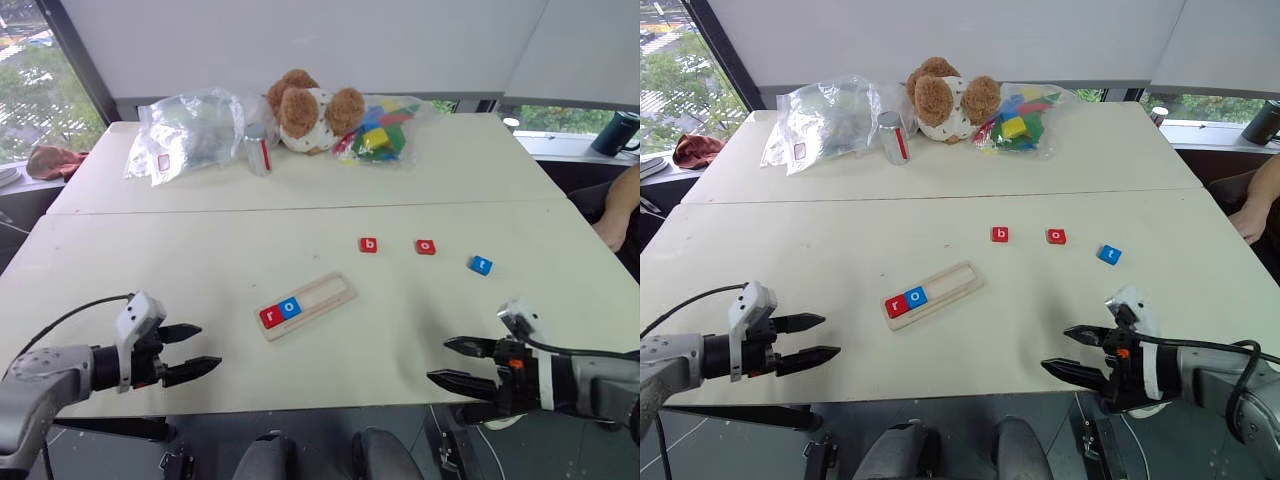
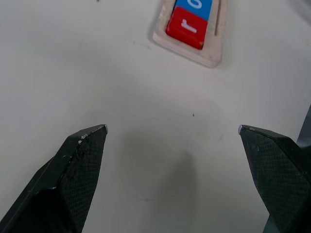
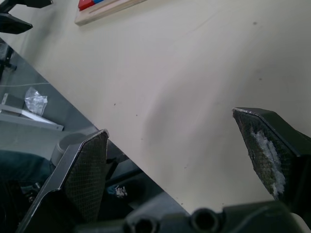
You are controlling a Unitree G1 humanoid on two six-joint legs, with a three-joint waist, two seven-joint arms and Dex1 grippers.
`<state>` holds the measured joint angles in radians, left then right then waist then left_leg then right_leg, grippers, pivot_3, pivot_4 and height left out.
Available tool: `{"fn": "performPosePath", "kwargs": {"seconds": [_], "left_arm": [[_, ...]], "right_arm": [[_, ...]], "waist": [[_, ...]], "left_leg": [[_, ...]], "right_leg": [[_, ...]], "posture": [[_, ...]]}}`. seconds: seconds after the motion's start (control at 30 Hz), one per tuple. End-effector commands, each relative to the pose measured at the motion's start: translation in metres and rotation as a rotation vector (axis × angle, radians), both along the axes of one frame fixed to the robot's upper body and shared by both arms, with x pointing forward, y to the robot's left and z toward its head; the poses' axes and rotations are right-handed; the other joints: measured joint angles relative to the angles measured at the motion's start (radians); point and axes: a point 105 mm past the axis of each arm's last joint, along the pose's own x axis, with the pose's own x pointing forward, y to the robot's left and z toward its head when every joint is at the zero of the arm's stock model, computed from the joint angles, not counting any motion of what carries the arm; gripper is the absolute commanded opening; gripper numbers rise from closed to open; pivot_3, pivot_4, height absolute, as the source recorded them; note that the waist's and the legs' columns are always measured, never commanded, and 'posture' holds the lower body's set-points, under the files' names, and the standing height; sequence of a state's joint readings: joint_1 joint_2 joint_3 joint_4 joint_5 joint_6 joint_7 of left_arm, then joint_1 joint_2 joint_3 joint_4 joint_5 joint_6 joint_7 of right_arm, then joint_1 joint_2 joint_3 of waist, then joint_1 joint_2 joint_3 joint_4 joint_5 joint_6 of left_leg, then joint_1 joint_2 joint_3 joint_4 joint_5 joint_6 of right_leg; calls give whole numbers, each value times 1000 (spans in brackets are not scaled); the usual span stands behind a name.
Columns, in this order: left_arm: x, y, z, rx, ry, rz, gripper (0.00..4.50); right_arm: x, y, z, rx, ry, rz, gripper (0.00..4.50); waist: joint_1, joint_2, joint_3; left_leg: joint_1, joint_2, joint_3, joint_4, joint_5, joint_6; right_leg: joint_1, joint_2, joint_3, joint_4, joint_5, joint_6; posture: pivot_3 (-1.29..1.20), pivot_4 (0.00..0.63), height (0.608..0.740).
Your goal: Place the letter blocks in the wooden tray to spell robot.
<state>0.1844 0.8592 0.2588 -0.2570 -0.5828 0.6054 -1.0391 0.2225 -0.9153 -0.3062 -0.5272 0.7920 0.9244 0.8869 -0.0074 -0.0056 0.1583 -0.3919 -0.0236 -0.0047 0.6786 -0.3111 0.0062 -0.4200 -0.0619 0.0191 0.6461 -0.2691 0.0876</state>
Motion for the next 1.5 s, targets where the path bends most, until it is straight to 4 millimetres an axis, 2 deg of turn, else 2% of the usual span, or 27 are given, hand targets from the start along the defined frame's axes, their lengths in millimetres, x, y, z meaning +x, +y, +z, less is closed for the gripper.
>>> {"fn": "performPosePath", "kwargs": {"seconds": [0.03,0.33,0.57,0.83,0.9,1.0,1.1,1.23,1.33,1.5], "left_arm": [[5,2,12,13,-58,5,4500],[16,9,15,15,-83,62,4500],[18,7,17,47,-95,48,4500],[32,12,30,79,-174,51,4500],[31,2,36,75,-198,-2,4500],[26,-25,45,67,-226,-139,4500],[25,-42,42,91,-263,-222,4500],[35,-58,31,90,-329,-259,4500],[44,-68,22,78,-367,-269,4500],[55,-82,4,74,-394,-290,4500]], "right_arm": [[0,8,4,22,-25,25,4443],[5,7,4,6,-44,7,4443],[10,6,5,9,-59,-3,4443],[29,-6,12,-32,-117,-41,4443],[30,-4,20,-19,-127,-16,4443],[26,19,38,35,-143,90,4443],[18,45,48,56,-151,206,4443],[12,72,52,75,-165,304,4443],[11,81,51,70,-168,340,4443],[16,80,46,40,-171,327,4443]], "waist": [[2,0,0],[-1,0,0],[0,0,0],[0,0,0],[-2,0,0],[-3,0,0],[-3,0,0],[-1,0,0],[1,0,0],[0,0,0]], "left_leg": [[0,0,0,0,0,0],[0,0,0,0,0,0],[0,0,0,0,0,0],[0,0,0,0,0,0],[0,0,0,0,0,0],[0,0,0,0,0,0],[0,0,0,0,0,0],[-1,0,0,-1,0,0],[-1,0,0,0,0,0],[-1,0,0,0,0,0]], "right_leg": [[0,0,0,0,0,0],[0,0,0,0,0,0],[0,0,0,0,0,1],[0,0,0,0,0,1],[0,0,0,0,0,1],[0,0,0,-1,1,1],[-1,0,0,0,1,1],[-1,0,0,-1,1,1],[-1,0,0,-1,1,1],[-1,0,0,-1,1,2]], "posture": [[0,150,740],[0,150,740],[0,150,740],[0,150,740],[0,150,740],[0,150,740],[0,150,740],[0,150,740],[0,150,740],[0,150,740]]}}
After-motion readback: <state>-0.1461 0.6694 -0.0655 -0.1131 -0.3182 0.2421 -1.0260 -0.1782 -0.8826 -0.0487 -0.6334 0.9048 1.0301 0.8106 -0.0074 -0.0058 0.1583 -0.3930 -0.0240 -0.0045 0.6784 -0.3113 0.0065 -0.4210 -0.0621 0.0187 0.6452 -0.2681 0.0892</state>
